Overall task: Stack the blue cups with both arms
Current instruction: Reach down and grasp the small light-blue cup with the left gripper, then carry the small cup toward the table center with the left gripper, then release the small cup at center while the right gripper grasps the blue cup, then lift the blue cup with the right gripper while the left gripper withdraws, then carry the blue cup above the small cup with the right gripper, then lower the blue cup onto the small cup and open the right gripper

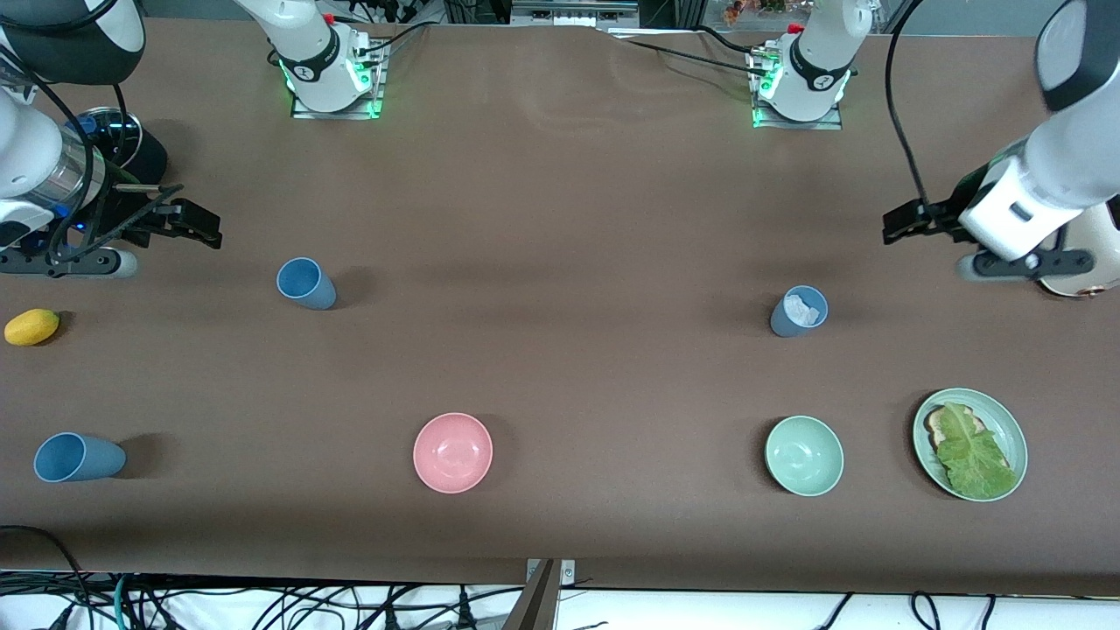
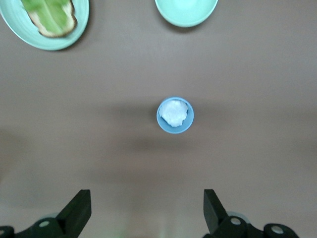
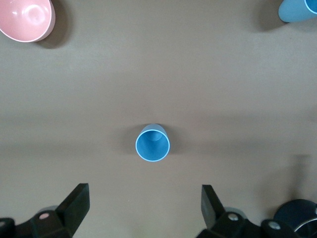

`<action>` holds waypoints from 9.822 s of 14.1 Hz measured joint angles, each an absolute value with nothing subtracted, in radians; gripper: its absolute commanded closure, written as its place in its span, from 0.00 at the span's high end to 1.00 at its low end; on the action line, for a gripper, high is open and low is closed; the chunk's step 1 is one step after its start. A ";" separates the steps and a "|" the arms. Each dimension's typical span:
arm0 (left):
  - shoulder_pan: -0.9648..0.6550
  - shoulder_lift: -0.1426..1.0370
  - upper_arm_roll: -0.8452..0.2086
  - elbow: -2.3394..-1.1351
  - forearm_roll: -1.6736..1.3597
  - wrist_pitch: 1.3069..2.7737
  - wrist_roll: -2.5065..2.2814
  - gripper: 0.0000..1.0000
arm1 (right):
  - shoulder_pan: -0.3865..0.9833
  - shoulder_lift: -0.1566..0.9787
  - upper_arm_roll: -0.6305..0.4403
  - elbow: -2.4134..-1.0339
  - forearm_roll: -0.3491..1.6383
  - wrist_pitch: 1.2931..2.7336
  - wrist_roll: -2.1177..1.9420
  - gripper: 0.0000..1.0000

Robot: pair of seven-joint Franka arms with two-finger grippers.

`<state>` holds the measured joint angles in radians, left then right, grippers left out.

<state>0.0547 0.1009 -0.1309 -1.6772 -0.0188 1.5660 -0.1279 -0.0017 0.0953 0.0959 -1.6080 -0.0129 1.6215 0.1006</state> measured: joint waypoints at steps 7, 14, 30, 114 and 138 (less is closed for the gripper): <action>0.058 0.339 -0.128 -1.694 -0.017 1.760 -0.124 1.00 | -0.002 0.101 0.096 -1.608 -0.013 1.623 0.101 1.00; 0.053 0.391 -0.131 -1.952 -0.016 2.085 -0.101 0.72 | -0.001 0.101 0.096 -1.608 -0.013 1.623 0.101 1.00; 0.048 0.404 -0.227 -1.816 -0.016 2.024 -0.058 0.00 | -0.001 0.112 0.096 -1.609 -0.013 1.623 0.101 1.00; -0.027 0.142 0.029 -1.502 -0.003 1.568 -0.105 1.00 | 0.441 0.484 0.196 -1.507 -0.003 1.821 0.583 0.00; -0.028 0.142 0.028 -1.502 -0.003 1.556 -0.105 1.00 | 0.657 0.775 0.196 -1.154 0.078 2.102 0.802 0.00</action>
